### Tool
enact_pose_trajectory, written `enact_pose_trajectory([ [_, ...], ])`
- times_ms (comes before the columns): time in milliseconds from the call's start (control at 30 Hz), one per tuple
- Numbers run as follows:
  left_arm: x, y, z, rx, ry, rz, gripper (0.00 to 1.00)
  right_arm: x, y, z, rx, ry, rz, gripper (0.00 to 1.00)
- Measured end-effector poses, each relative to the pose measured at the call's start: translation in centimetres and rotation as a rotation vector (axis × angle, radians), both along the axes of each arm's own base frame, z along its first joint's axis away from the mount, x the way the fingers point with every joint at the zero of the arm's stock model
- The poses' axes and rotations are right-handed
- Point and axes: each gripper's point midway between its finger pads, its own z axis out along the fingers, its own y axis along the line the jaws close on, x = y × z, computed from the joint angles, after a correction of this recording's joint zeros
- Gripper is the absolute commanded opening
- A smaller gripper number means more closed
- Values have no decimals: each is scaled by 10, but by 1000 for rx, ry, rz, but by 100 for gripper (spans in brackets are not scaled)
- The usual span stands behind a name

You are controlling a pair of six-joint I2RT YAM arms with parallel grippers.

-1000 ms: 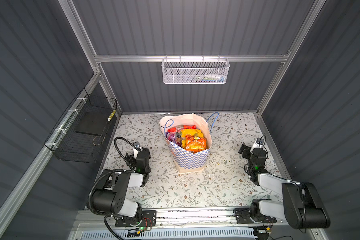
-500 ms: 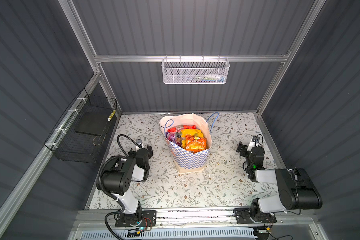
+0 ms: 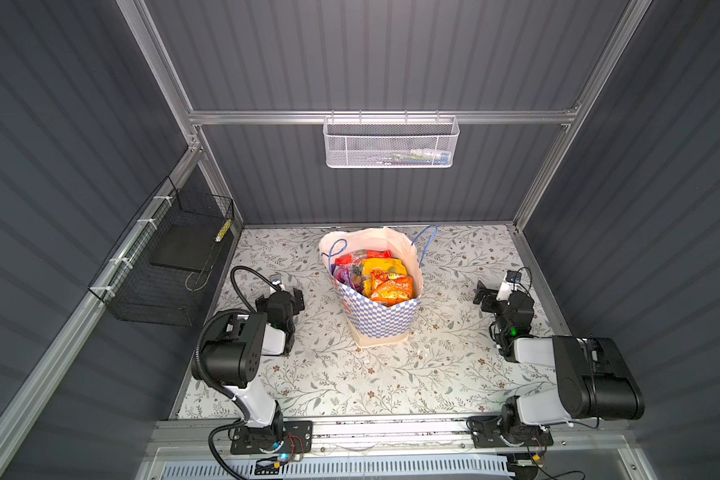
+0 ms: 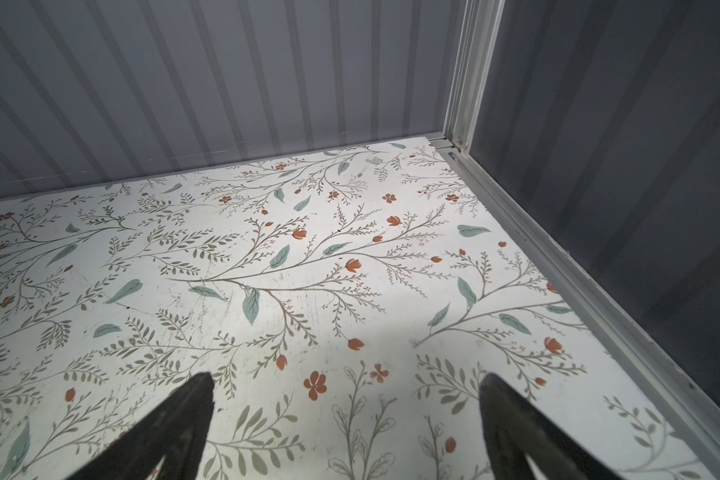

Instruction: Place the snacks into the paper bag

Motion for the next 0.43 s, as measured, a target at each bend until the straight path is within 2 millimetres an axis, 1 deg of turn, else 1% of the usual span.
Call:
enact_pose_trajectory([
  [433, 2, -1, 1, -1, 0, -4, 100, 0, 0, 0, 1, -1, 3, 99],
])
